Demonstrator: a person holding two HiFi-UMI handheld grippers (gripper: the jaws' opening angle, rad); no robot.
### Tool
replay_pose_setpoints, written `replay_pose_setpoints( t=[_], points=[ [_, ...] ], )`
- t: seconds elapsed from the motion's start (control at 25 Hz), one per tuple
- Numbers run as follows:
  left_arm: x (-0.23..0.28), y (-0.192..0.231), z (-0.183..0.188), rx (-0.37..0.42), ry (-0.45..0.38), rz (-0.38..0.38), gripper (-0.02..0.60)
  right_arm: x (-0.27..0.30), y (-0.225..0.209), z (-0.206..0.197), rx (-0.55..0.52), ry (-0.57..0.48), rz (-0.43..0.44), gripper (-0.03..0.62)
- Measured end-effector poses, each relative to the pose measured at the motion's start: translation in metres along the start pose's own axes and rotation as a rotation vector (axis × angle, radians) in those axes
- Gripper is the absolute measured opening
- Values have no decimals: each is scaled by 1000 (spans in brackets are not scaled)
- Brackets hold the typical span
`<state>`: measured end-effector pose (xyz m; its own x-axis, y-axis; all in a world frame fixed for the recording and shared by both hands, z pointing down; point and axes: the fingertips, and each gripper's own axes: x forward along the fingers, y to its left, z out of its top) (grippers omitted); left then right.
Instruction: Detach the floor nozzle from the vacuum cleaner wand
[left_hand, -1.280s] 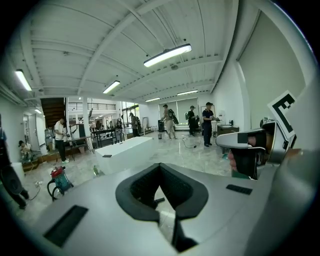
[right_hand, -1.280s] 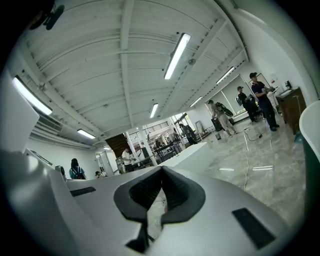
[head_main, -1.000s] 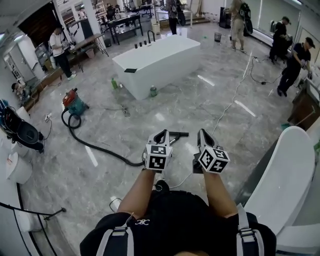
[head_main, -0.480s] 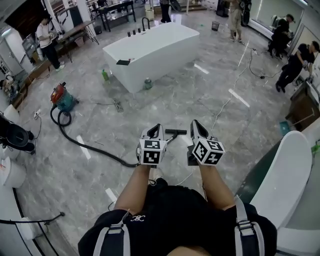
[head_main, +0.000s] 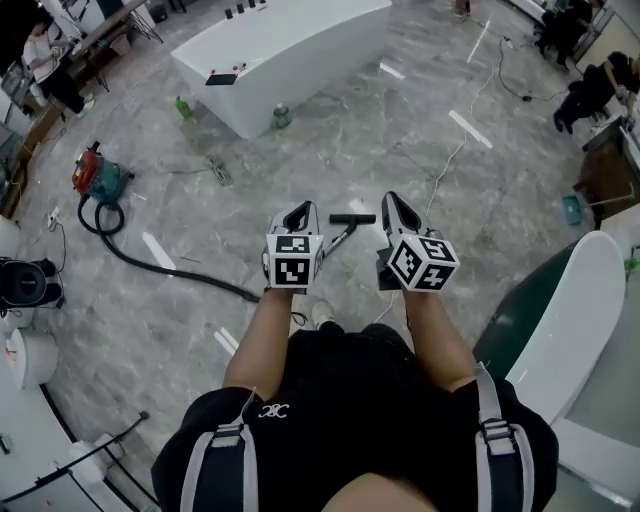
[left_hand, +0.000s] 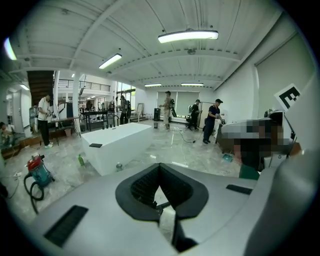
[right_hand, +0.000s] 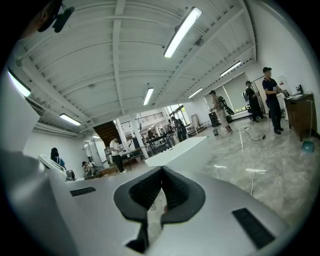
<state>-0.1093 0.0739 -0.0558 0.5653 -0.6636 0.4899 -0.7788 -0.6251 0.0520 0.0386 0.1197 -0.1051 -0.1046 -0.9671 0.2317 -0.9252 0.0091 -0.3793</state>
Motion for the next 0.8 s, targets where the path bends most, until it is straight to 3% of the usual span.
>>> replay_pose_setpoints(
  t=[0.4, 0.6, 0.8],
  points=[
    [104, 26, -68, -52, 206, -47, -2, 53, -98, -56, 119, 138, -137, 8],
    [159, 18, -141, -74, 334, -86, -2, 112, -142, -116, 141, 275, -93, 8],
    [246, 20, -264, -33, 488, -107, -2, 177, -183, -185, 82, 360, -41, 8]
  ],
)
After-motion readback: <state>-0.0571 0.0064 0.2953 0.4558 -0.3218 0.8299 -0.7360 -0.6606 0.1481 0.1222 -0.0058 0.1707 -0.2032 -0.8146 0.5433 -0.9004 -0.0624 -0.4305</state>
